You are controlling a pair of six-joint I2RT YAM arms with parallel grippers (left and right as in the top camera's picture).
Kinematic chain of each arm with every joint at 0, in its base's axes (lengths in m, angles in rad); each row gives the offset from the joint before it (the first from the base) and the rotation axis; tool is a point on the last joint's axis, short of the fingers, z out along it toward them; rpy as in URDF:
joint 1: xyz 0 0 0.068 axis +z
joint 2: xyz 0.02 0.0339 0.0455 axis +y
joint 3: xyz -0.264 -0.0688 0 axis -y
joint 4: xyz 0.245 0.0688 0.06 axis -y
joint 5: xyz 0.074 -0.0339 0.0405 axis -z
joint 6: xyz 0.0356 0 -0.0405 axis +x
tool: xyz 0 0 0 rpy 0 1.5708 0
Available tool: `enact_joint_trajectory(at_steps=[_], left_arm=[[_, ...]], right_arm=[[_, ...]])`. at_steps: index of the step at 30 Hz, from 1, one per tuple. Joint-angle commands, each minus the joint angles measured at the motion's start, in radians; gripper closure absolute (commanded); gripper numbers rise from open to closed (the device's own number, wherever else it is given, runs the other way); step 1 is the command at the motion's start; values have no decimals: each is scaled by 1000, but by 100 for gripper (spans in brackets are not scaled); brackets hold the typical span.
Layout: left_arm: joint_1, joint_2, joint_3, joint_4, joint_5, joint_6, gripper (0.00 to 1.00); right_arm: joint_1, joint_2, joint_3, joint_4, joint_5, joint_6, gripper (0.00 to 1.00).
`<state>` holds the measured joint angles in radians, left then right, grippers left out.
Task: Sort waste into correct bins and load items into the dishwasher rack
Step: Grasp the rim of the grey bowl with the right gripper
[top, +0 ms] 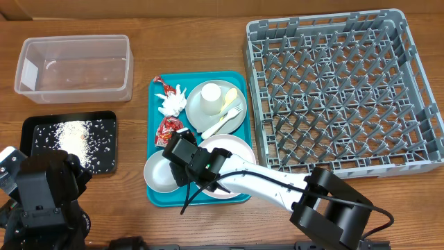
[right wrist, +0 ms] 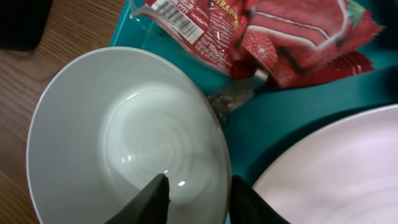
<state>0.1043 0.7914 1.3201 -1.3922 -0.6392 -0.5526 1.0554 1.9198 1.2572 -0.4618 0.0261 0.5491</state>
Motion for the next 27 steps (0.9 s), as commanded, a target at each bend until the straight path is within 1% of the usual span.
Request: enact_joint_trajectory(at_steps=[1, 4, 5, 6, 10, 15, 18, 21, 23, 27], left_arm=[[2, 0, 11, 1, 0, -27, 0], [2, 0, 11, 0, 1, -27, 0], [2, 0, 11, 0, 1, -27, 0], [2, 0, 11, -1, 1, -27, 0], [2, 0, 11, -4, 1, -27, 0], [2, 0, 11, -3, 1, -27, 1], [2, 0, 11, -3, 1, -27, 0], [2, 0, 11, -3, 1, -27, 0], [2, 0, 11, -3, 2, -27, 0], [2, 0, 11, -3, 2, -27, 0]], right_arm=[[4, 2, 23, 0, 2, 2, 70], [4, 2, 23, -3, 2, 2, 70], [4, 2, 23, -3, 2, 2, 67], [4, 2, 23, -3, 2, 2, 66], [4, 5, 23, -3, 2, 6, 67], [4, 7, 23, -3, -5, 5, 75], [3, 7, 23, -3, -5, 5, 86], [3, 7, 23, -2, -3, 5, 94], [3, 7, 23, -1, -1, 5, 96], [-8, 6, 30, 4, -6, 5, 96]])
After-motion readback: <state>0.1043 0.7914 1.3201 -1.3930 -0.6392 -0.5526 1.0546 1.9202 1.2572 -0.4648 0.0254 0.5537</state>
